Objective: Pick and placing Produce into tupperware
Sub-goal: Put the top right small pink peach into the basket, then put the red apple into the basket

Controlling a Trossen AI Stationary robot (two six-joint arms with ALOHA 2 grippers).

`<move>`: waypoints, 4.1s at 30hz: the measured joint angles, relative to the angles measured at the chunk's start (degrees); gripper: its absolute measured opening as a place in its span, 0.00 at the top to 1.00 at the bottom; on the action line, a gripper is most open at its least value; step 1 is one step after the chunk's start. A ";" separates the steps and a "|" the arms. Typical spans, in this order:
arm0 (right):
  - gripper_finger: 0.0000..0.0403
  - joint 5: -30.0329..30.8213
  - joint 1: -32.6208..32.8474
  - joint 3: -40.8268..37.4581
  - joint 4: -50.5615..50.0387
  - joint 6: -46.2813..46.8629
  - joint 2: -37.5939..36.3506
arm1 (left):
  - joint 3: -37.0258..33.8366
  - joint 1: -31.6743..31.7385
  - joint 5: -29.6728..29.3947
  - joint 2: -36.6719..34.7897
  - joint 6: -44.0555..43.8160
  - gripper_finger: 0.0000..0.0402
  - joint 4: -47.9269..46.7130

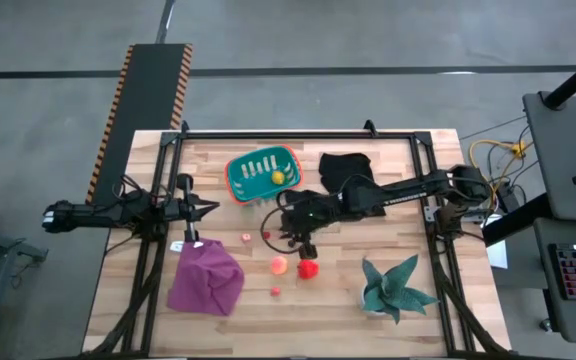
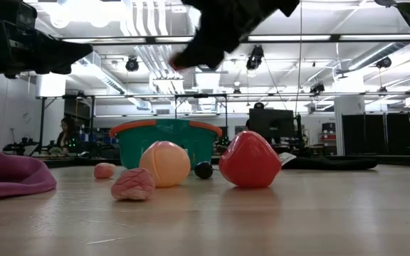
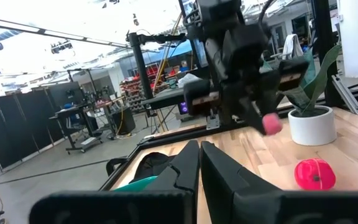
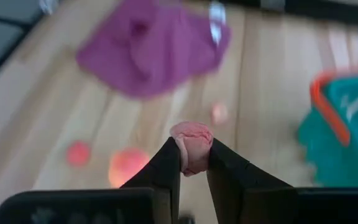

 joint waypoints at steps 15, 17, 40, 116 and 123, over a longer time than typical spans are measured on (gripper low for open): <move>0.88 -1.72 -7.41 -1.03 9.26 -2.94 0.09 | -0.02 0.01 -0.15 -0.01 0.00 1.00 -0.02; 0.88 -1.62 -9.97 -1.03 10.11 -1.72 0.09 | -0.01 0.00 -0.21 -0.01 0.06 1.00 -0.01; 0.89 10.87 -21.33 26.14 -16.68 8.81 13.80 | 0.00 0.08 -2.55 -0.12 3.06 1.00 1.85; 0.62 5.26 -16.77 58.46 -60.63 12.33 18.77 | -0.01 0.12 -3.17 0.04 2.95 1.00 1.62; 0.61 4.84 -7.03 58.30 -64.36 11.88 11.24 | 0.00 0.12 -3.18 0.04 2.91 1.00 1.52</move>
